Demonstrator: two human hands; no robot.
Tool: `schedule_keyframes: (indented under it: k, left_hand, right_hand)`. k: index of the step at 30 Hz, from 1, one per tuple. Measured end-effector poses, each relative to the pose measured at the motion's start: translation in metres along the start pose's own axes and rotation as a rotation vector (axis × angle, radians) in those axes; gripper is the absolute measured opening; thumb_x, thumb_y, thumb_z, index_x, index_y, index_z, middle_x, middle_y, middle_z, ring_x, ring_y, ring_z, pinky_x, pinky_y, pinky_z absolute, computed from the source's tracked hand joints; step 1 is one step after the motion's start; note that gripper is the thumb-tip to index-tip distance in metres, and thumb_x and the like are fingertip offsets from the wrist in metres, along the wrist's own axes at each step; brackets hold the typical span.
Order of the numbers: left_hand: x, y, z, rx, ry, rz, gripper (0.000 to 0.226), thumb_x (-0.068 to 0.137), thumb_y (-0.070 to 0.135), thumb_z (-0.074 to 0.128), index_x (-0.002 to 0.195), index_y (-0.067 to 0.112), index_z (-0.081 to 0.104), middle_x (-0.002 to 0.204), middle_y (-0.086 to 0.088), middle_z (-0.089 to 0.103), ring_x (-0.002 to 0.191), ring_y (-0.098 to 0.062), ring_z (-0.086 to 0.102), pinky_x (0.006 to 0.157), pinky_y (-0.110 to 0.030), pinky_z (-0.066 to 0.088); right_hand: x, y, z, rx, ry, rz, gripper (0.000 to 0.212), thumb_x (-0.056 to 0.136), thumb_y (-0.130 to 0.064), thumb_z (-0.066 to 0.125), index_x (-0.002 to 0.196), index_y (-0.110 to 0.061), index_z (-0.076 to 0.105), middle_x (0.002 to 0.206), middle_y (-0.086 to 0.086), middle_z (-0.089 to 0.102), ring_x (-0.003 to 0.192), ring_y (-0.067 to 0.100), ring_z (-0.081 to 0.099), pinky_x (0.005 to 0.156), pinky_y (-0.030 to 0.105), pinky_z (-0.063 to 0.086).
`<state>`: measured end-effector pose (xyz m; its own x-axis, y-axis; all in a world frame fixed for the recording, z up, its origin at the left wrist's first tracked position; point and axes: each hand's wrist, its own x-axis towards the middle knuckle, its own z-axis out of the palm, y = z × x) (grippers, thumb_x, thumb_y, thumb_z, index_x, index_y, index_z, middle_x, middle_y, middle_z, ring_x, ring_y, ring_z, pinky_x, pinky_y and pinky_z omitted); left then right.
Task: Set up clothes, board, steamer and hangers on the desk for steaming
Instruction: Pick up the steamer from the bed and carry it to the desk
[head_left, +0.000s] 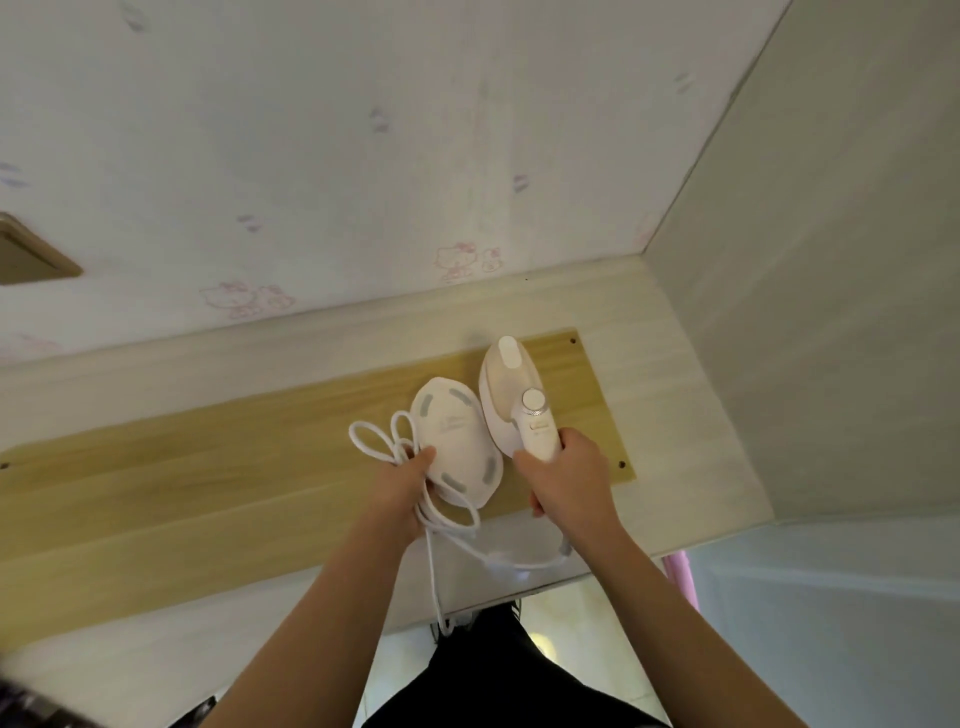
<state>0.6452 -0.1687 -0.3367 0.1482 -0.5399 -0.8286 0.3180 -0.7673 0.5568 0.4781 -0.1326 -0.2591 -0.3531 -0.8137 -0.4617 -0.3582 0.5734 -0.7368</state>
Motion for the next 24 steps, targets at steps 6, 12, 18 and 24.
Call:
schedule_keyframes:
  k: [6,12,18,24]
  left_hand:
    - [0.007,-0.001,0.007,0.073,0.025,-0.013,0.011,0.092,0.012,0.061,0.098,0.002,0.060,0.079,-0.014,0.063,0.068,-0.025,0.061,0.066,-0.037,0.054]
    - [0.012,-0.001,0.009,0.127,0.072,0.026,0.010,0.089,0.011,0.064,0.094,0.003,0.062,0.081,-0.013,0.065,0.072,-0.025,0.063,0.070,-0.038,0.055]
    - [0.010,0.001,0.005,0.294,0.186,0.116,0.004,0.088,0.011,0.063,0.087,0.008,0.063,0.073,-0.010,0.062,0.064,-0.025,0.060,0.072,-0.041,0.054]
    - [0.002,0.003,-0.001,0.273,0.218,0.152,0.005,0.088,0.013,0.062,0.085,0.011,0.064,0.075,-0.009,0.063,0.067,-0.024,0.061,0.066,-0.037,0.053]
  right_hand:
    - [0.012,0.003,-0.001,0.006,-0.012,0.012,0.014,0.076,-0.017,0.066,0.081,-0.009,0.056,0.067,0.009,0.061,0.039,0.015,0.054,0.035,0.020,0.042]
    - [0.016,0.005,0.000,0.004,-0.019,0.001,0.014,0.077,-0.018,0.066,0.082,-0.009,0.057,0.064,0.007,0.060,0.036,0.011,0.052,0.034,0.017,0.039]
    - [0.014,0.005,0.006,0.009,-0.026,0.006,0.015,0.077,-0.018,0.066,0.083,-0.009,0.057,0.069,0.010,0.062,0.041,0.016,0.055,0.035,0.018,0.040]
    - [0.006,0.003,0.012,-0.024,-0.051,-0.029,0.013,0.076,-0.018,0.066,0.081,-0.011,0.056,0.065,0.007,0.061,0.037,0.012,0.054,0.036,0.019,0.041]
